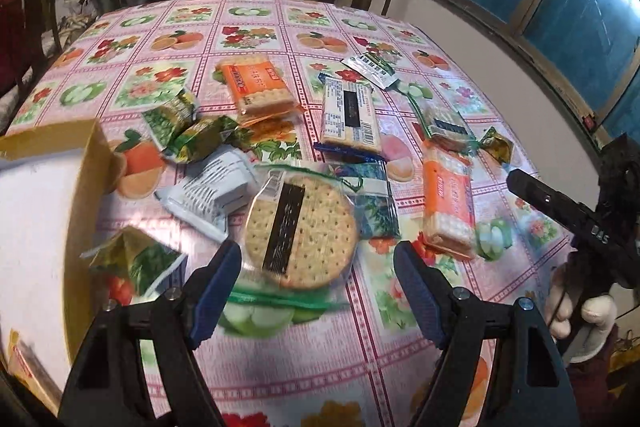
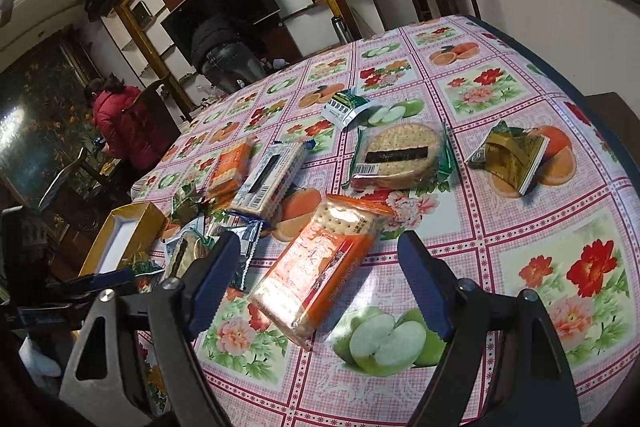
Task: Organize snacks
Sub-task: 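Move both tools back over the snacks on the table, then grasp round XiangCong pack with left tool while right tool grasps orange soda-cracker pack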
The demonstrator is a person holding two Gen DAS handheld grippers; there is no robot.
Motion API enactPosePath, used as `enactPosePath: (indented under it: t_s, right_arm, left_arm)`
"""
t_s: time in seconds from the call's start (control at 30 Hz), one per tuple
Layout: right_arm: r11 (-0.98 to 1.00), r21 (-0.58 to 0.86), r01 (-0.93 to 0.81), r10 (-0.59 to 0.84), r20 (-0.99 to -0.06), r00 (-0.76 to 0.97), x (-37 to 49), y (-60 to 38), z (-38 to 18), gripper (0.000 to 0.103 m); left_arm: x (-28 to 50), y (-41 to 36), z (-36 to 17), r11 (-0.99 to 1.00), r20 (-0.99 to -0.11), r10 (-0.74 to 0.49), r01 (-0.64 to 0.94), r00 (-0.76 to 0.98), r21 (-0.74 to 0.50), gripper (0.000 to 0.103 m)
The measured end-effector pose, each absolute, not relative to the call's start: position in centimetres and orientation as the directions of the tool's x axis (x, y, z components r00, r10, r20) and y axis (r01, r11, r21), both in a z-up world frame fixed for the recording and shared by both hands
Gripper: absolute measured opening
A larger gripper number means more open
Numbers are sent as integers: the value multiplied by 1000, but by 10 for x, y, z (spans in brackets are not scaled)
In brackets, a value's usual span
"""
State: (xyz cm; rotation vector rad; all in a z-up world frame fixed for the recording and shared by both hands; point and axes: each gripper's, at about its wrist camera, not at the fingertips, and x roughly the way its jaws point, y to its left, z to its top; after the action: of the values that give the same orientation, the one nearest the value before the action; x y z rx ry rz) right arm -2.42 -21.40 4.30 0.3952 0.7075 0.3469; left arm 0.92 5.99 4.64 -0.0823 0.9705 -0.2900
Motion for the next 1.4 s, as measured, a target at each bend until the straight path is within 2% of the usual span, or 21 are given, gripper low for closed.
enactPosePath:
  t_s: [0.37, 0.4, 0.43, 0.47, 0.6, 0.77, 0.87, 0.93, 1.03, 1.07, 1.23, 1.3, 1.33, 1.4]
  right_arm:
    - [867, 464, -182, 451, -575, 683, -22, -207, 38, 81]
    - [867, 464, -182, 452, -576, 681, -21, -207, 37, 81]
    - [867, 464, -181, 451, -578, 680, -20, -207, 37, 81]
    - [868, 463, -179, 450, -580, 679, -20, -207, 36, 81]
    - [867, 467, -175, 453, -589, 670, -17, -206, 32, 81]
    - [862, 462, -211, 479, -605, 636, -14, -195, 28, 81]
    - [865, 447, -227, 484, -625, 612, -13, -187, 22, 81]
    - [864, 450, -226, 488, -639, 594, -11, -184, 17, 81]
    - [857, 473, -207, 498, -651, 573, -8, -184, 10, 81]
    - [857, 478, -193, 493, -651, 577, -7, -185, 8, 81]
    - [879, 468, -90, 435, -711, 552, 3, -177, 15, 82]
    - [909, 413, -54, 375, -756, 536, 11, -165, 17, 82]
    - [925, 380, -32, 338, -778, 530, 15, -159, 17, 82]
    - [955, 297, 3, 252, -813, 524, 22, -146, 18, 82]
  left_arm:
    - [42, 30, 16, 955, -836, -159, 295, 525, 4, 79]
    - [41, 30, 14, 954, -838, -169, 301, 518, -6, 77]
    - [38, 32, 14, 953, -838, -181, 301, 515, -21, 70]
    - [36, 33, 15, 954, -835, -190, 299, 517, -33, 67]
    - [24, 42, 16, 958, -837, -197, 282, 510, -53, 65]
    - [-5, 55, 28, 952, -811, -270, 269, 520, -145, 60]
    - [-32, 62, 40, 944, -780, -317, 261, 540, -202, 50]
    - [-49, 67, 48, 938, -755, -338, 262, 561, -225, 47]
    - [-65, 75, 55, 931, -731, -361, 266, 579, -249, 23]
    - [-69, 79, 56, 928, -724, -370, 265, 583, -261, 22]
    - [-78, 92, 53, 919, -714, -394, 265, 579, -293, 22]
    - [-82, 95, 49, 912, -716, -411, 270, 565, -311, 23]
    - [-87, 98, 48, 908, -716, -419, 275, 558, -318, 25]
    - [-95, 99, 46, 897, -718, -441, 299, 539, -326, 39]
